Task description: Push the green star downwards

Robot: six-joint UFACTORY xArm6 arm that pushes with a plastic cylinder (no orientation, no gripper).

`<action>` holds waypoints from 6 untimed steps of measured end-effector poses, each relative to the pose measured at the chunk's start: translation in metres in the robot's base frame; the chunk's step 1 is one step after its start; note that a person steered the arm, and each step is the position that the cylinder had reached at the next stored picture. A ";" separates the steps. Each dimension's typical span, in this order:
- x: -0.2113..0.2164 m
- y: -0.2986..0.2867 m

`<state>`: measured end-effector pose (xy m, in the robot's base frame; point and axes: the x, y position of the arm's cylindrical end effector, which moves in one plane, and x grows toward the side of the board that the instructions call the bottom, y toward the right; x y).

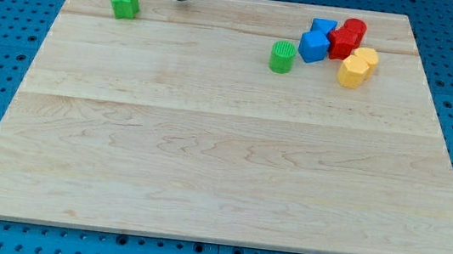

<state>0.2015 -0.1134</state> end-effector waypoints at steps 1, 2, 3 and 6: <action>-0.001 -0.002; -0.001 -0.002; -0.001 -0.024; 0.015 -0.077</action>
